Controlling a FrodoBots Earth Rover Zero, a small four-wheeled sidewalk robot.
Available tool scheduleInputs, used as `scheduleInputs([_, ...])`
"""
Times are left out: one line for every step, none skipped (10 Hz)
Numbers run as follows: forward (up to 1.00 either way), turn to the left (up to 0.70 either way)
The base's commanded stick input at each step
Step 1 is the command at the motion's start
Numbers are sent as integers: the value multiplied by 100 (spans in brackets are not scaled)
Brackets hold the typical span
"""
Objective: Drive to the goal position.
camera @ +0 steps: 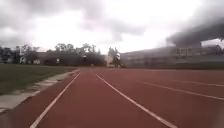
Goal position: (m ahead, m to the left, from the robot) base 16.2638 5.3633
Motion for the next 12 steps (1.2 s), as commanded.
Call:
scheduleInputs([70, 0])
scheduleInputs([70, 0])
scheduleInputs([70, 0])
scheduleInputs([70, 0])
scheduleInputs([70, 0])
scheduleInputs([70, 0])
scheduleInputs([70, 0])
scheduleInputs([70, 0])
scheduleInputs([70, 0])
scheduleInputs([70, 0])
scheduleInputs([70, 0])
scheduleInputs([70, 0])
